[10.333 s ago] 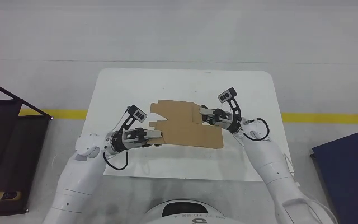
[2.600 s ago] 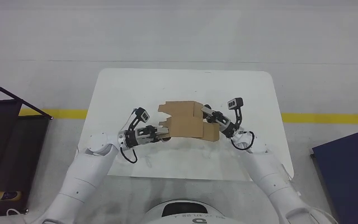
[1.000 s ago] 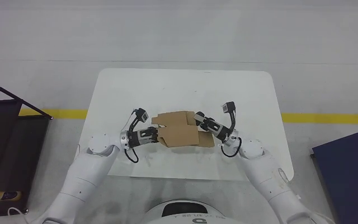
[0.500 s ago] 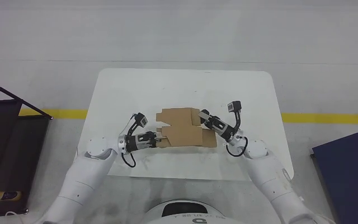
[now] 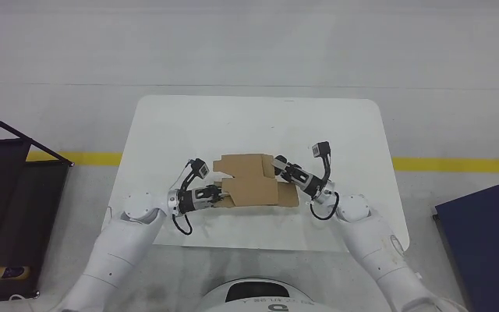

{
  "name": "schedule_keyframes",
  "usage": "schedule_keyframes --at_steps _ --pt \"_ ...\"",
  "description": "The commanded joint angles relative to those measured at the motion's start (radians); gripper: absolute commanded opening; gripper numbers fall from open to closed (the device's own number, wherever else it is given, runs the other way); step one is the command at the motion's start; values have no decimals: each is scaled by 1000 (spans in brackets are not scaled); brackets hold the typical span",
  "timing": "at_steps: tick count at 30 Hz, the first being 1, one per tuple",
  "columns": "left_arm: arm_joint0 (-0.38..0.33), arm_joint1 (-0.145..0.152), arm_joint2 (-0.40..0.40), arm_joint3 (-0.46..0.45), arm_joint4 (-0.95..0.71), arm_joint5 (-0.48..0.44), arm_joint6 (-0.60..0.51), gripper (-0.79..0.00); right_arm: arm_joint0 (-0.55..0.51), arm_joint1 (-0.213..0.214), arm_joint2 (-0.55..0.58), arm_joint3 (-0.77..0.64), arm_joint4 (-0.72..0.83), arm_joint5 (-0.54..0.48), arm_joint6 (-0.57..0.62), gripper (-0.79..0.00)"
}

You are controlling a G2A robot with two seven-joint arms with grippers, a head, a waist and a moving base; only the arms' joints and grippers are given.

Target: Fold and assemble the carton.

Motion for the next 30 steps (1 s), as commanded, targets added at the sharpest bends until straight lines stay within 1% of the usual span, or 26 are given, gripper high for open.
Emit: schedule_keyframes --at_steps 1,2,7,8,10,14,15,16,17,19,21,22,26,30 --pt "0 0 0 0 1 0 2 -548 -1 1 0 -3 -5 1 0 -785" --pt "1 0 0 -1 2 -1 4 -560 -1 1 0 -6 -6 1 0 -785" --pt "-1 2 -6 -3 4 -11 14 -757 -1 4 0 -21 -12 3 3 -785" --pt "-2 2 -7 -4 4 -13 16 -773 0 4 0 -23 -13 4 4 -785" --pt "-5 2 -8 -5 4 -13 16 -785 2 4 -3 -27 -13 6 5 -785" --pt "-13 2 -9 -4 15 -25 30 -785 10 3 -12 -33 -13 12 7 -785" --pt "-14 2 -9 -4 18 -29 36 -785 12 3 -13 -33 -11 12 7 -748" --pt "-16 2 -10 -3 20 -32 42 -785 14 3 -15 -33 -9 14 7 -637" --pt "-17 2 -11 -2 23 -34 47 -785 17 2 -17 -34 -6 14 8 -545" --pt "-20 3 -15 1 33 -36 54 -785 21 2 -22 -33 0 17 11 -483" --pt "-21 4 -20 3 36 -35 54 -785 25 1 -28 -32 4 19 18 -449" --pt "-22 5 -24 3 37 -35 54 -785 27 0 -32 -32 4 21 22 -416" --pt "-22 8 -35 -1 30 -28 54 -785 35 -1 -45 -32 7 30 40 -403" --pt "-20 8 -39 -6 8 -21 56 -785 42 -1 -50 -40 32 28 60 -419"
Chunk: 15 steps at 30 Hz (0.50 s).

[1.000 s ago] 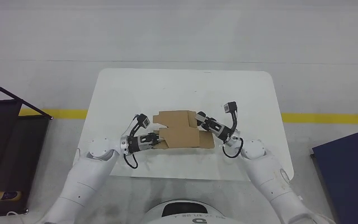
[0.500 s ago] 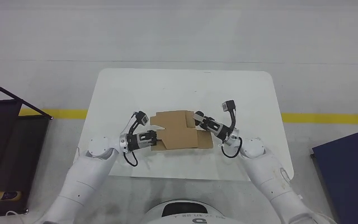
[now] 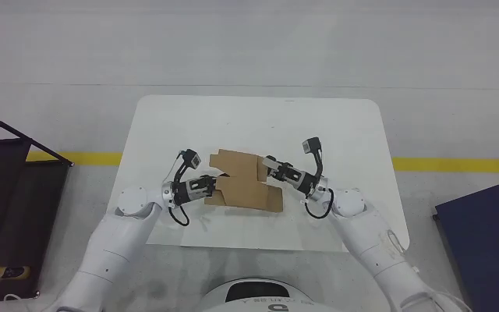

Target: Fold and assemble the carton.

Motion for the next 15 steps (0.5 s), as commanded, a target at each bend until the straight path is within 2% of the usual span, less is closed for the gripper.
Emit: schedule_keyframes --at_steps 1,7,12,13,15 --pt "0 -1 1 -2 -12 4 0 -785 2 0 -1 -4 14 -2 12 -419" --pt "-4 -7 19 -6 -64 23 0 -785 8 2 -1 -16 40 3 36 -416" --pt "-10 -12 13 -7 -160 35 -8 -785 10 6 30 -9 66 4 -10 -394" --pt "-10 -13 8 -7 -193 41 -15 -785 8 7 36 -10 72 2 -14 -354" --pt "-11 -14 -6 -7 -247 51 -22 -785 2 9 49 -18 87 -2 -21 -182"
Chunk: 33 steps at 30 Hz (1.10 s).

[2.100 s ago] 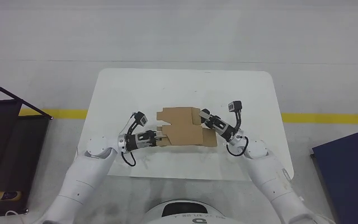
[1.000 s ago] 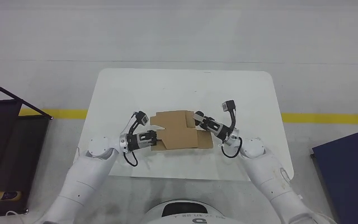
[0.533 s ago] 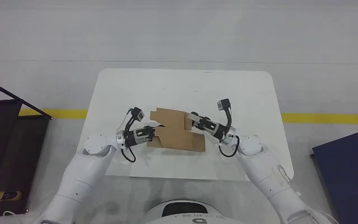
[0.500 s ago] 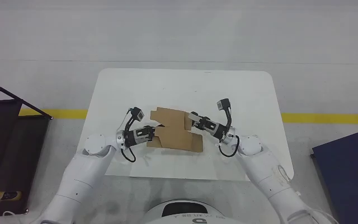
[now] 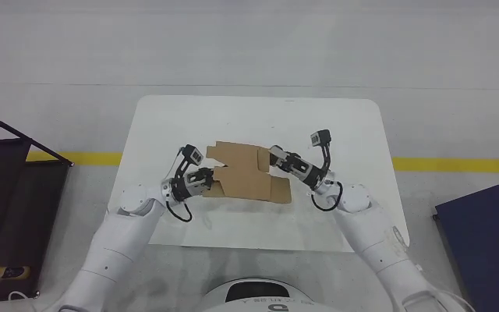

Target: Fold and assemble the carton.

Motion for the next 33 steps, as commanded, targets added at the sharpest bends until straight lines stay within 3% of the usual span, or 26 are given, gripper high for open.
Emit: schedule_keyframes --at_steps 1,3,4,8,12,21,33 --pt "-2 -1 -11 0 -47 10 -5 -785 -7 2 12 -9 14 -5 -9 -126" --pt "-6 -1 -20 -1 -79 23 -10 -785 -13 4 32 -22 21 -19 -38 -86" --pt "-8 -2 -23 -1 -87 27 -12 -785 -16 4 48 -30 24 -37 -72 -9" --pt "-16 -3 -26 3 -84 32 -12 -785 -43 4 89 -99 74 -98 -160 0" --pt "-23 -3 -16 12 -21 19 -1 -785 -75 12 98 -179 133 -75 -78 0" --pt "-36 -9 -10 27 -18 16 19 -785 -68 23 67 -189 42 44 65 0" --pt "-65 -13 -4 80 24 56 65 -785 -63 22 20 -202 63 47 133 -71"
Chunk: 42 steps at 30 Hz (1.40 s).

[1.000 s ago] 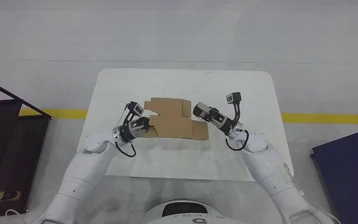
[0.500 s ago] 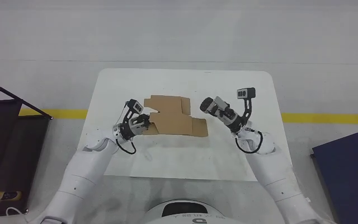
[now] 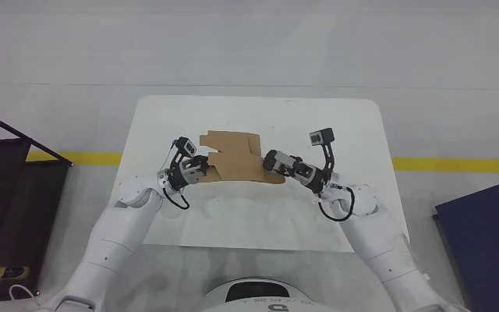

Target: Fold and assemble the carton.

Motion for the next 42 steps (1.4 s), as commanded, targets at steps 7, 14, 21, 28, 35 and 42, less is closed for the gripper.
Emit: schedule_keyframes --at_steps 7,14,21,28,35,42 --pt "-14 -5 4 10 -13 -12 -16 -785 29 -3 -10 49 -43 -8 -52 -25" --pt "-18 -7 3 16 -27 -14 -45 -785 37 -8 -32 74 -58 -14 -77 -18" --pt "-36 -8 10 29 15 1 -37 -785 49 -13 -56 80 -24 -40 -59 -74" --pt "-49 -9 24 22 66 40 -7 -785 46 -11 -58 66 -26 -37 -49 -80" --pt "-49 -11 28 20 91 35 13 -785 22 -8 -52 36 -75 -17 -94 -68" --pt "-46 -11 21 24 110 22 56 -785 -11 1 -27 5 -102 9 -118 -46"
